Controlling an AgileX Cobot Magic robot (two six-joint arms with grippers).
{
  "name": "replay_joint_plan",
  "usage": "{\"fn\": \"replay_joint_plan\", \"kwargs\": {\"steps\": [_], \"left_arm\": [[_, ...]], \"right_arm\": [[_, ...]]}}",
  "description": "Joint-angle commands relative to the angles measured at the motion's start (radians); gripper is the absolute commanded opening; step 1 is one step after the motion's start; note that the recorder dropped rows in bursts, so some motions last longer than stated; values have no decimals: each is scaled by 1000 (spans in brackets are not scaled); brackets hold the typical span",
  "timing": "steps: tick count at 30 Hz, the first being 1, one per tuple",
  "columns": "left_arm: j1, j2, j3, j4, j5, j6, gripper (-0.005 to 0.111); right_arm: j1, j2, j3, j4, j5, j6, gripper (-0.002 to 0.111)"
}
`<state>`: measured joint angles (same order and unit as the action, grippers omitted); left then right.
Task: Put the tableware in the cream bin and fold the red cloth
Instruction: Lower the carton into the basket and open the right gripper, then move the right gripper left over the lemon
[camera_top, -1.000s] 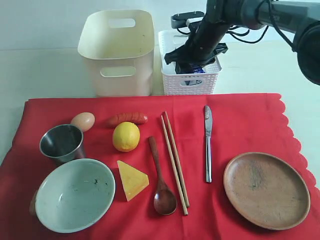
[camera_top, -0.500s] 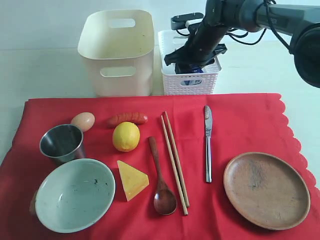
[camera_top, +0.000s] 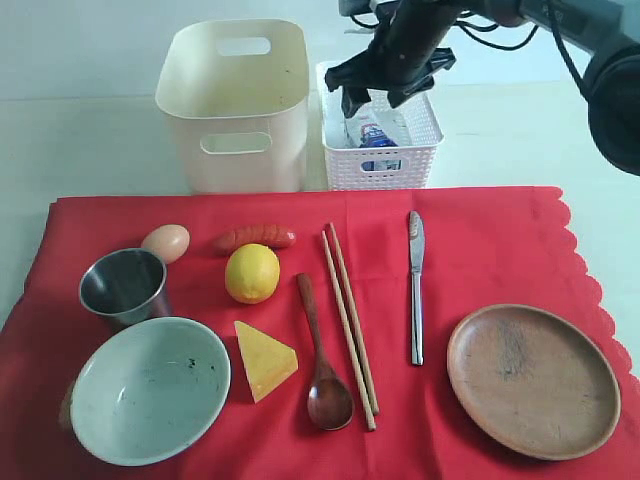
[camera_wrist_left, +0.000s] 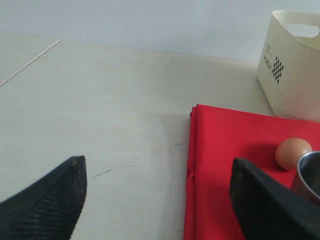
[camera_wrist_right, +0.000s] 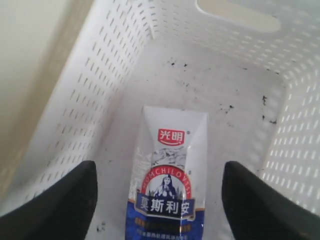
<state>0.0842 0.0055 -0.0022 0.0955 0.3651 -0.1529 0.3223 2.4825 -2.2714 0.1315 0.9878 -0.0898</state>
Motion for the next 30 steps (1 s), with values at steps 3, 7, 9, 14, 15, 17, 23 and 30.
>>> {"fn": "replay_joint_plan", "kwargs": {"steps": [3,7,9,14,15,17,23,30], "left_arm": [[-3,-5,2,-3,-10,-4,75],[-3,-5,2,-3,-10,-4,75],[-3,-5,2,-3,-10,-4,75],[-3,-5,2,-3,-10,-4,75],[-3,-5,2,-3,-10,-4,75],[-3,-5,2,-3,-10,-4,75],[-3,-5,2,-3,-10,-4,75],[-3,-5,2,-3,-10,-4,75]], "right_arm": [[3,-36,-74,-3,136,69,68],[3,-68,-97,29,233,140,68],[3,-79,-100,63,233,144,68],[3,-102,-98,127,233,142,68],[3,-109,-98,161,233,142,68],[3,-118,-98,219,233,142,68],[3,-160,-98,232,233,144,68],[3,-221,-98,259,233,144,68]]}}
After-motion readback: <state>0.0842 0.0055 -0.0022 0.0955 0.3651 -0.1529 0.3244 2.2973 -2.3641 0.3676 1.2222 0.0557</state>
